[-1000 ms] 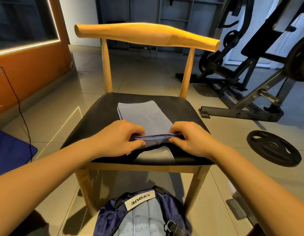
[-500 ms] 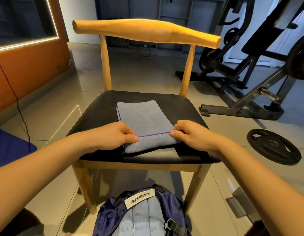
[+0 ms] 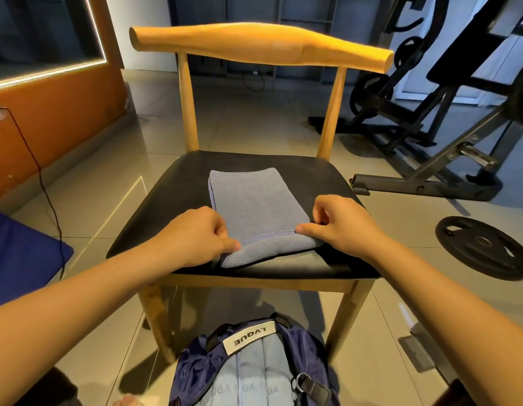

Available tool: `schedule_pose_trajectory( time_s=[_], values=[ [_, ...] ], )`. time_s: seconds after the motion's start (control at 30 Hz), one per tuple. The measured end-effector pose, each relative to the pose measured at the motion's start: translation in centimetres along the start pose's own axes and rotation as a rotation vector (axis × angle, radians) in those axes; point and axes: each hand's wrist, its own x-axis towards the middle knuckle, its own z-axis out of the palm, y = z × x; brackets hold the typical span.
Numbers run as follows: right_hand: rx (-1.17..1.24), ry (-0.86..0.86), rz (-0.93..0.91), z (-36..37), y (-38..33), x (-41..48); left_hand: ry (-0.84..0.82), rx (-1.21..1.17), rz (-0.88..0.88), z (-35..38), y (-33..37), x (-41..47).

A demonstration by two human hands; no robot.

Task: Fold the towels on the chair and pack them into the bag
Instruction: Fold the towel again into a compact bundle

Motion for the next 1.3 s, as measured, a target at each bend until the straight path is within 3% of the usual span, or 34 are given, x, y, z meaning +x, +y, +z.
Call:
schedule_pose_trajectory(
  time_s=[0.07,0.17,0.4,0.57,0.8,0.93,1.03,1.1,1.17,1.3],
  values=[
    [-0.031,0.088,-0.116,0.4,-0.1,-0.7,0.133,-0.011,0.155,0.3,-0.1,-0.7],
    [-0.129,0.102,-0.249,1.9,0.1,-1.5,0.167,0.045,0.4,1.0,-0.4,-1.5],
    [-0.272,0.051,-0.377,1.8,0.8,-3.6,0.306,0.261,0.586,2.5,-1.5,-2.7],
    [-0.26,0.033,-0.354,1.2,0.1,-3.1,0.362,0.312,0.545,2.3,-1.2,-2.7],
    [-0.004,-0.238,-0.122,-0.2,-0.8,-2.5,0.097,-0.259,0.131,0.5,-1.0,-1.8],
    [-0.085,-0.133,-0.024,0.9,-1.5,-1.7,0.168,-0.213,0.075,0.5,-1.3,-1.1],
    [-0.076,0.042,-0.046,1.2,-1.5,-1.6,0.278,-0.207,0.138,0.9,-1.6,-0.9],
    [-0.099,0.114,-0.226,1.4,-1.3,-2.2,0.333,-0.169,0.262,1.1,-2.1,-0.8],
    [-0.159,0.122,-0.38,1.8,-1.0,-3.0,0.384,-0.038,0.408,1.2,-2.8,-0.9],
    [-0.278,0.062,-0.411,1.8,-0.3,-4.0,0.273,0.244,0.528,1.3,-3.9,-1.0]
  ],
)
